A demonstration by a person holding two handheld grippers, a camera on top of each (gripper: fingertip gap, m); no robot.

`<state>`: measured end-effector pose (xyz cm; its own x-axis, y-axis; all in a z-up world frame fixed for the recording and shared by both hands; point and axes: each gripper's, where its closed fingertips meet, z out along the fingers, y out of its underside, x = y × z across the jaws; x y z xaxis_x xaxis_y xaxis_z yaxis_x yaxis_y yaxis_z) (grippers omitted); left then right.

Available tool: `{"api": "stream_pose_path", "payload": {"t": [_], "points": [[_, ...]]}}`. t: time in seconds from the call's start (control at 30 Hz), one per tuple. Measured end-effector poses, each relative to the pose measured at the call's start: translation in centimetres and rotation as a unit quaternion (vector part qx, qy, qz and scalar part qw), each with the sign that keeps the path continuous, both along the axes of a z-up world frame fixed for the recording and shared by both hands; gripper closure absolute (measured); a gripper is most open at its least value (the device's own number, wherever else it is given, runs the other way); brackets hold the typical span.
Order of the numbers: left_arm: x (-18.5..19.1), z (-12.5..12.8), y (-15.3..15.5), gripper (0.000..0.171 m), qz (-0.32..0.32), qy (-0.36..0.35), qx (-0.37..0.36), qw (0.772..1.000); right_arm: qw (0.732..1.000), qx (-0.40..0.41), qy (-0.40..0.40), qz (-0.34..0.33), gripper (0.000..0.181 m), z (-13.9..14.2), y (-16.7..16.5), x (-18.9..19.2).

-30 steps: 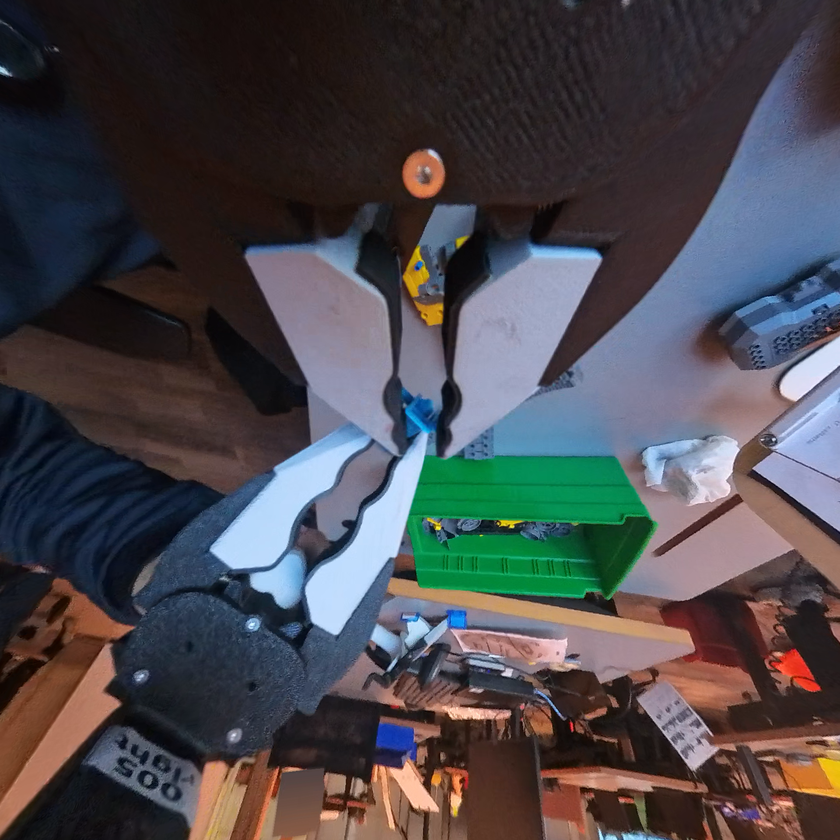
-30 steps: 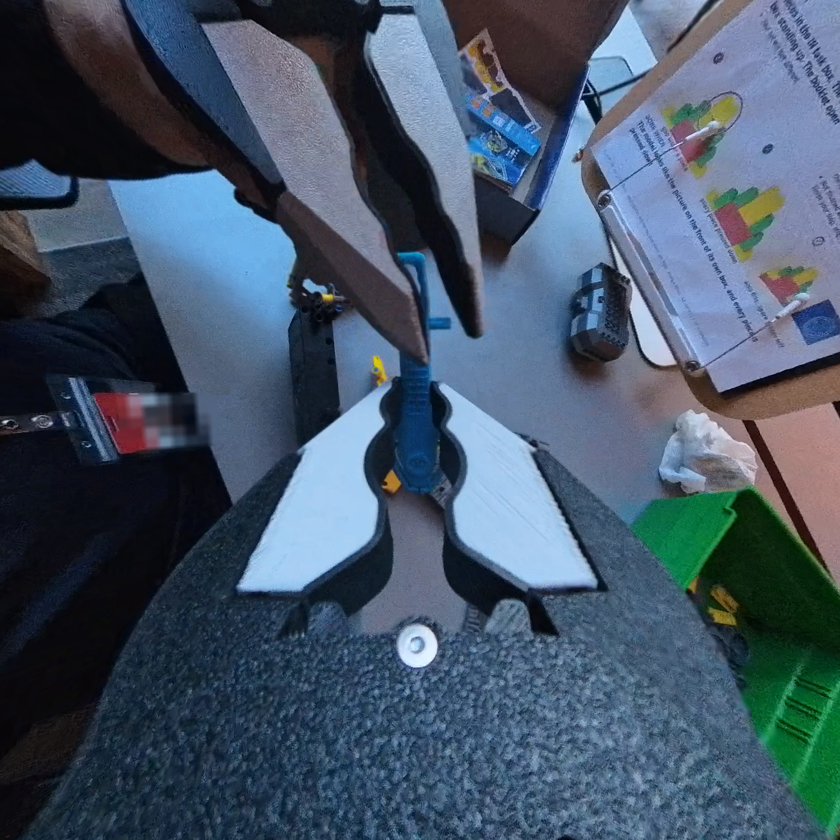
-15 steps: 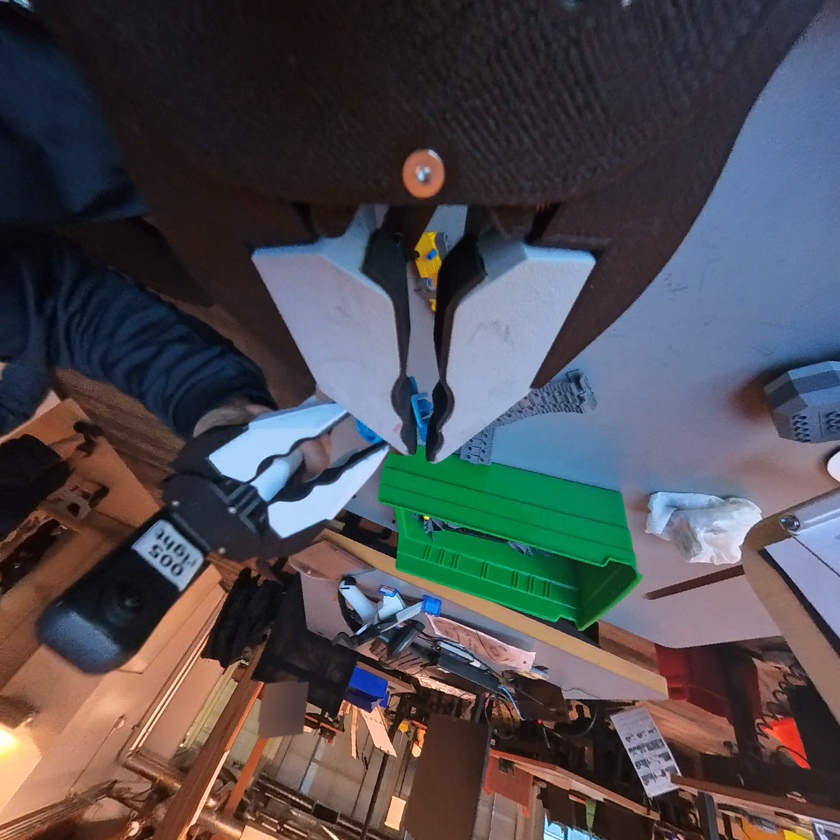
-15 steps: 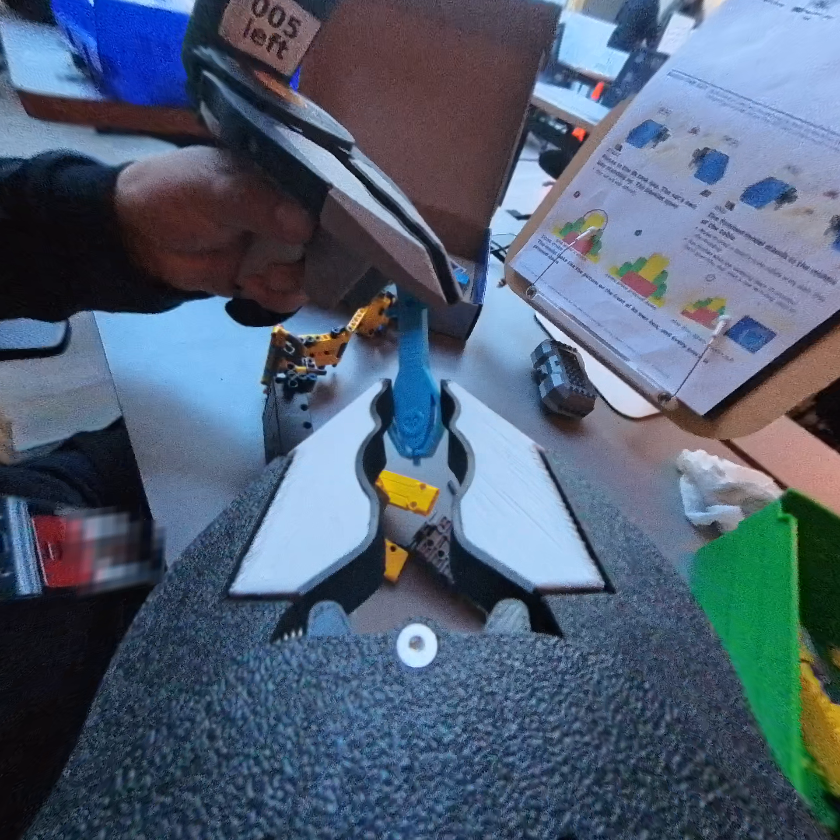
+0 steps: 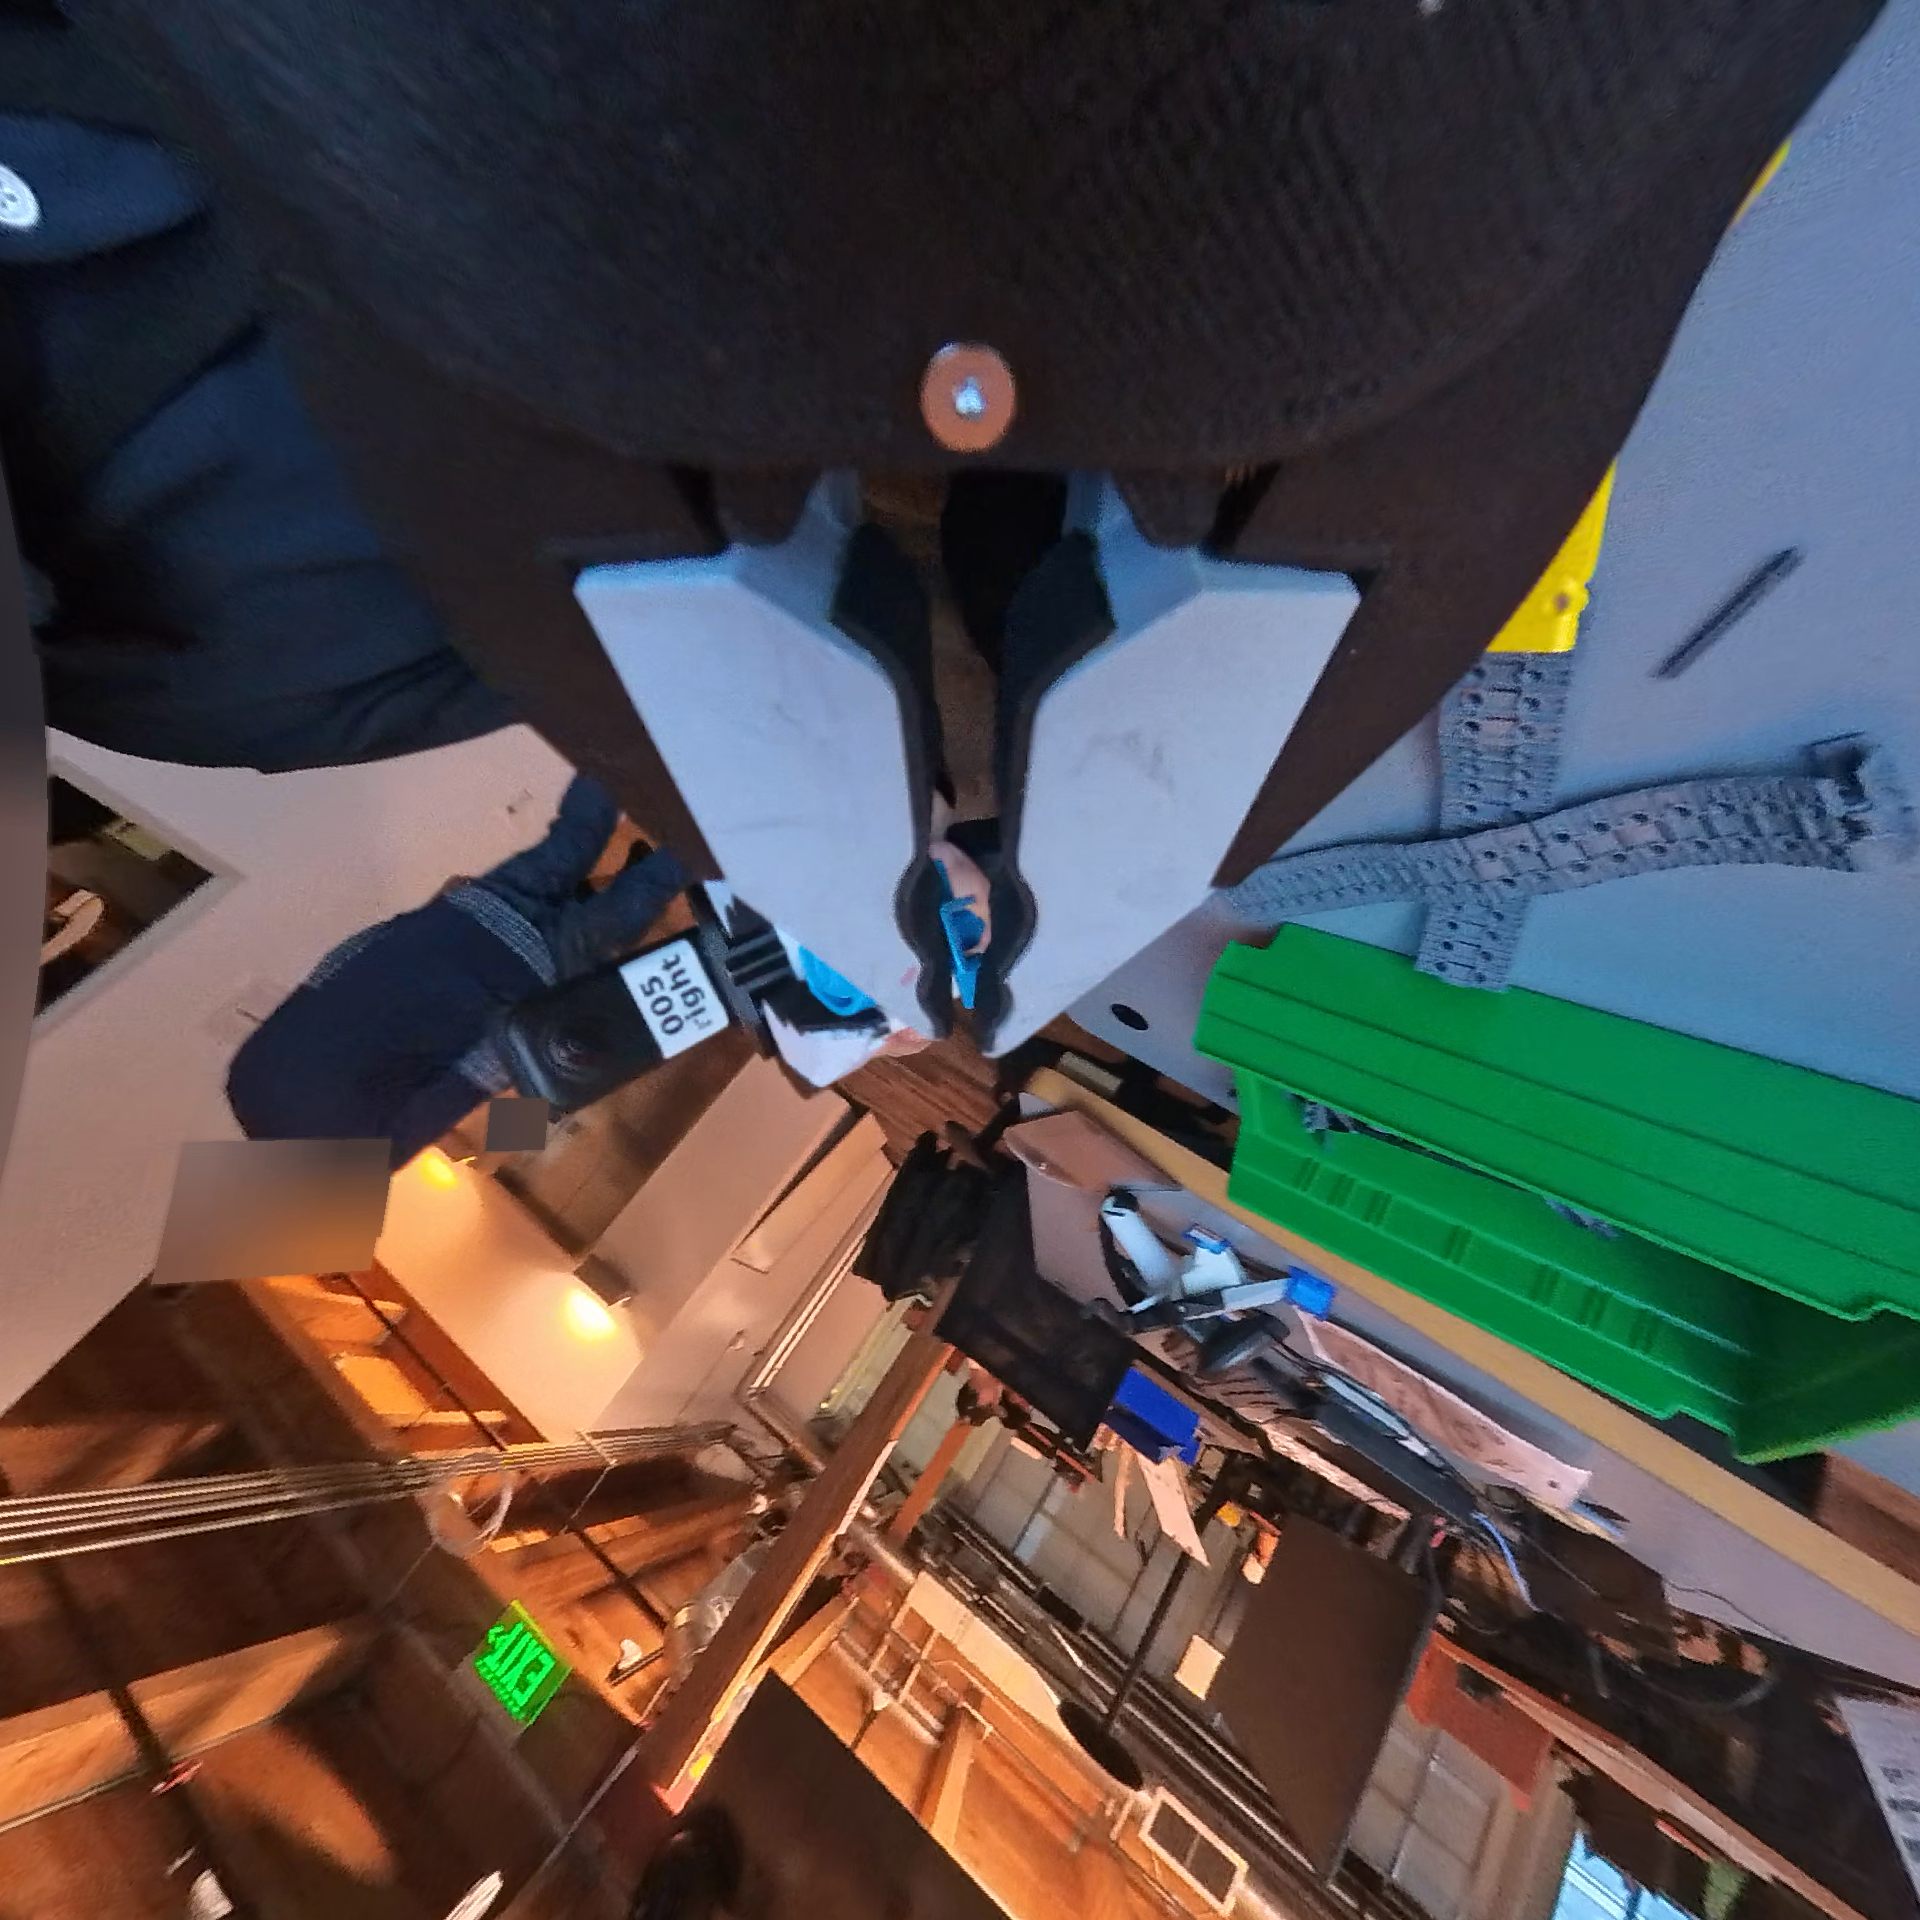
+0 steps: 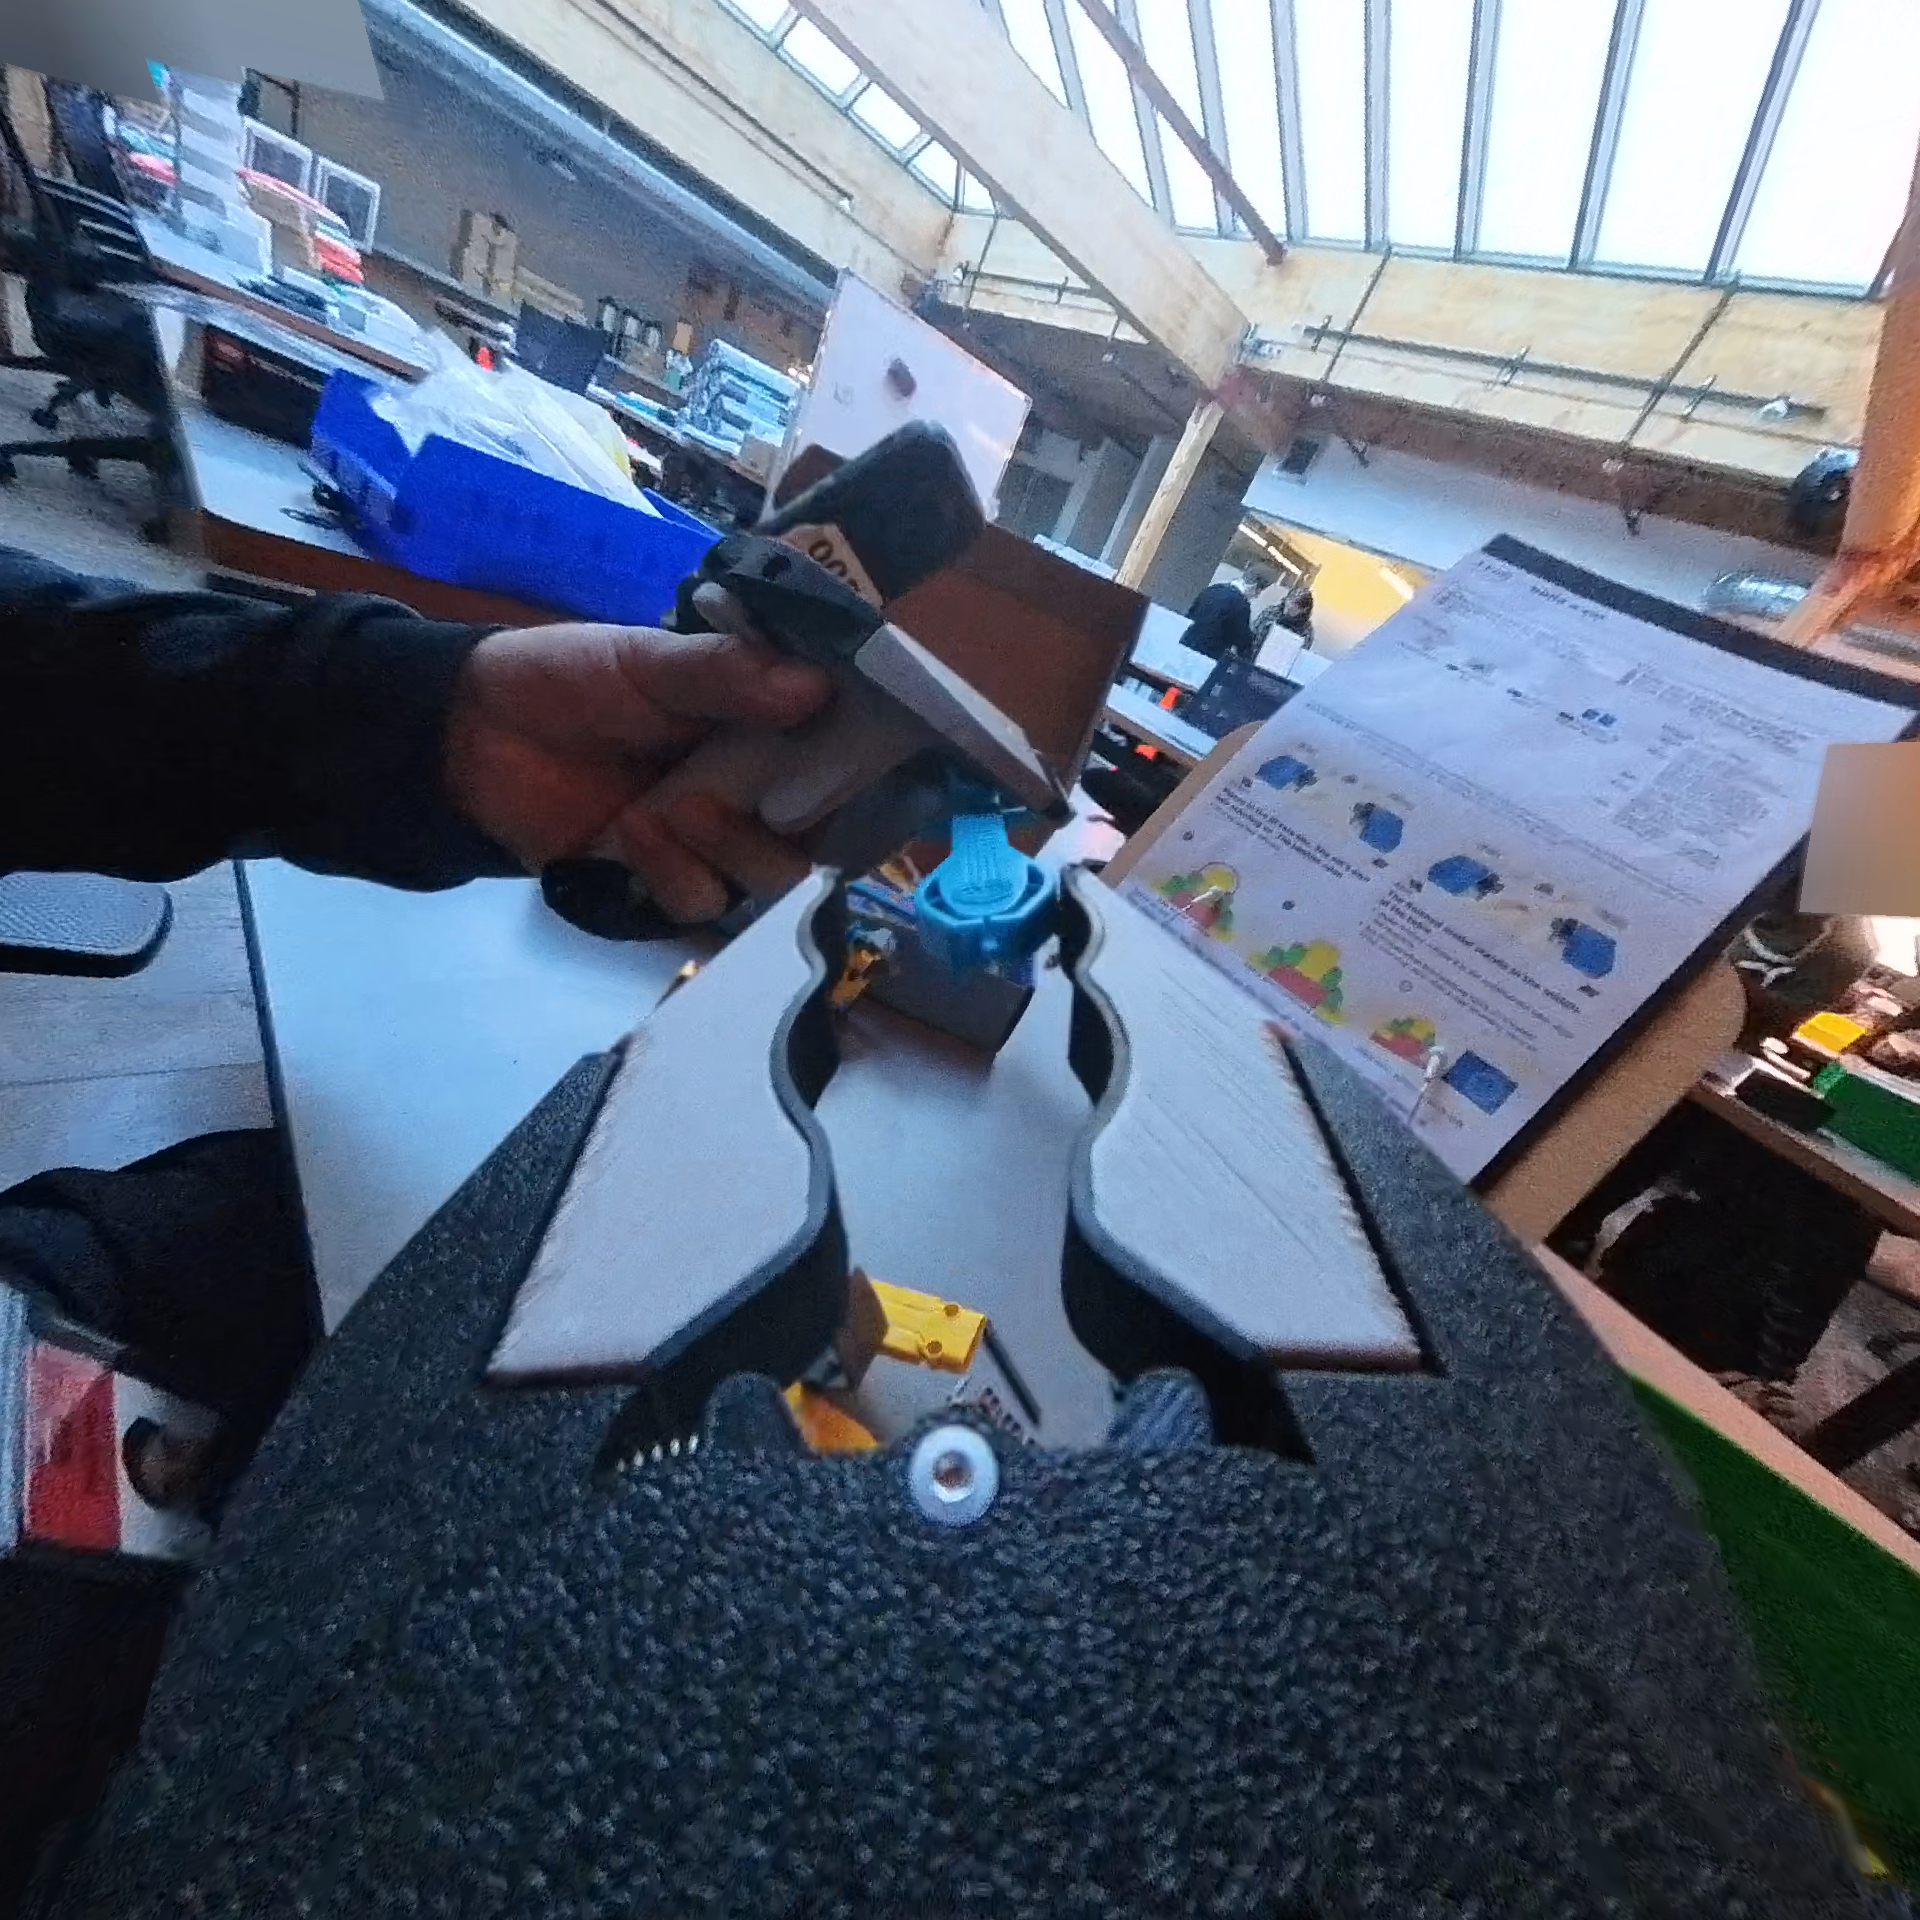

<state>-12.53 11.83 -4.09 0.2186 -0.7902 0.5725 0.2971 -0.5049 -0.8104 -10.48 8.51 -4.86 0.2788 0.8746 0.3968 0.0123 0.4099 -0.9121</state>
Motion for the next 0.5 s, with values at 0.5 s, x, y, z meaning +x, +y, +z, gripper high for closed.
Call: {"api": "stream_pose_path", "payload": {"t": [0.5], "points": [[1.7, -0.8, -0.8, 0.169, -0.046, -0.082, -0.069, 0.993, 1.0, 0.027, 0.005, -0.01, 0.157, 0.2, -0.4, -0.6]]}}
